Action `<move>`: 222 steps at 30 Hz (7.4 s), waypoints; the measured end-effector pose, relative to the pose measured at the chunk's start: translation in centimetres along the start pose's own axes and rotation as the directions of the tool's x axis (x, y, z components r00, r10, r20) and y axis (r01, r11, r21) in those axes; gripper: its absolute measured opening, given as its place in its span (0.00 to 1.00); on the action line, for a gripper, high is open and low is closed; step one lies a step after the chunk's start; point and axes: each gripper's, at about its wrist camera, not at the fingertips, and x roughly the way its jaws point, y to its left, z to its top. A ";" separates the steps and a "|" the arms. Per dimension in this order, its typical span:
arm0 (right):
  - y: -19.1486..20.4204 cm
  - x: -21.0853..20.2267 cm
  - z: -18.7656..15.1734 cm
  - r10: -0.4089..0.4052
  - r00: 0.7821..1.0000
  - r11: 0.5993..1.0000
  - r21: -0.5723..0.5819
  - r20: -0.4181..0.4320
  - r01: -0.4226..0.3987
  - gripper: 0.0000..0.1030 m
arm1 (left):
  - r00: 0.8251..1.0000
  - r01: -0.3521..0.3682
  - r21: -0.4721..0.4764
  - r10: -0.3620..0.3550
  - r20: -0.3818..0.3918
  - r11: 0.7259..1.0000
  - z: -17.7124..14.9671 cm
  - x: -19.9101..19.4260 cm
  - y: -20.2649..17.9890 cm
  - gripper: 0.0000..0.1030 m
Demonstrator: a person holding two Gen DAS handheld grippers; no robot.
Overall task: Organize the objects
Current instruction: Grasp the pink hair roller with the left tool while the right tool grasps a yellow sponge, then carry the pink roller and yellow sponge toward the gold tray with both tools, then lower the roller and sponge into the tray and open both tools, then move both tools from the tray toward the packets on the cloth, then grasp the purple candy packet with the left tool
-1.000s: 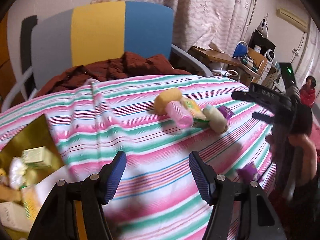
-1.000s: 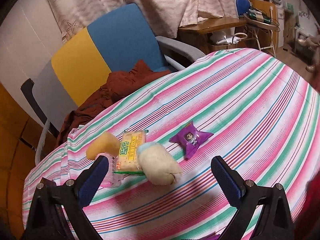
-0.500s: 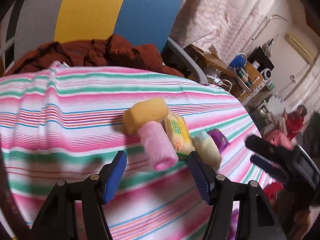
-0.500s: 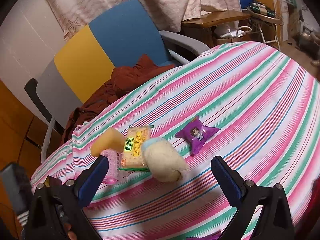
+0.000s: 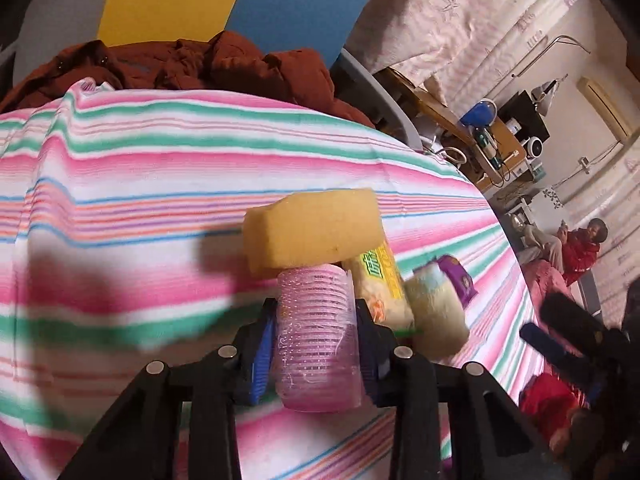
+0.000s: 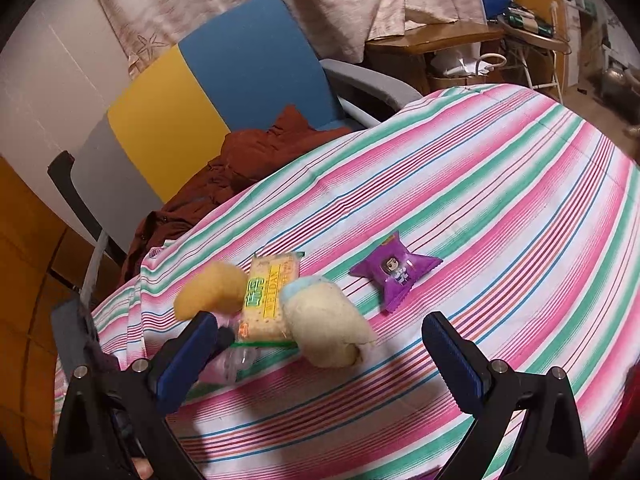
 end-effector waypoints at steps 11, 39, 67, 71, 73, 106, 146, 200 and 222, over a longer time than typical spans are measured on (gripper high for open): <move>3.0 1.7 -1.1 0.193 0.972 0.972 -0.107 -0.133 -0.207 1.00 | 1.000 -0.028 0.114 0.029 -0.002 0.993 -6.0 -4.3 -0.7 0.35; 9.2 8.1 -7.2 0.284 0.813 0.885 -0.188 -0.508 -0.427 0.68 | 0.999 -0.030 0.146 0.026 0.027 0.989 -10.7 -7.7 -0.2 0.35; 7.6 5.4 -4.6 0.260 0.905 0.910 -0.229 -0.337 -0.347 0.63 | 0.985 -0.105 0.189 0.075 0.156 0.976 -12.1 -15.5 -1.6 0.35; 8.1 4.6 -4.8 0.274 0.907 0.898 -0.252 -0.320 -0.360 0.64 | 0.965 -0.179 0.176 0.138 0.223 0.968 -12.1 -18.4 -0.8 0.35; 8.1 4.0 -4.7 0.293 0.905 0.892 -0.253 -0.308 -0.375 0.64 | 0.949 -0.230 0.165 0.183 0.256 0.959 -12.4 -20.1 0.0 0.35; 26.5 -3.4 -19.3 0.296 0.829 0.604 -0.579 -0.474 -0.547 0.67 | 0.861 -0.351 -0.254 0.417 0.291 0.901 -20.5 -31.1 15.6 0.35; 24.4 -5.3 -20.5 0.195 0.933 0.671 -0.653 -0.301 -0.351 0.98 | 0.777 -0.516 -0.152 0.536 0.331 0.843 -19.3 -31.9 11.7 0.49; -4.4 -3.1 -4.5 -0.026 0.996 0.979 0.201 -0.091 0.044 1.00 | 0.935 -0.293 0.175 0.244 0.256 0.940 -15.8 -24.4 2.6 0.49; -5.3 -3.1 -4.8 0.132 0.989 0.947 0.304 -0.065 -0.106 1.00 | 0.995 -0.026 0.198 0.045 -0.094 0.980 -12.8 -9.5 -4.9 0.48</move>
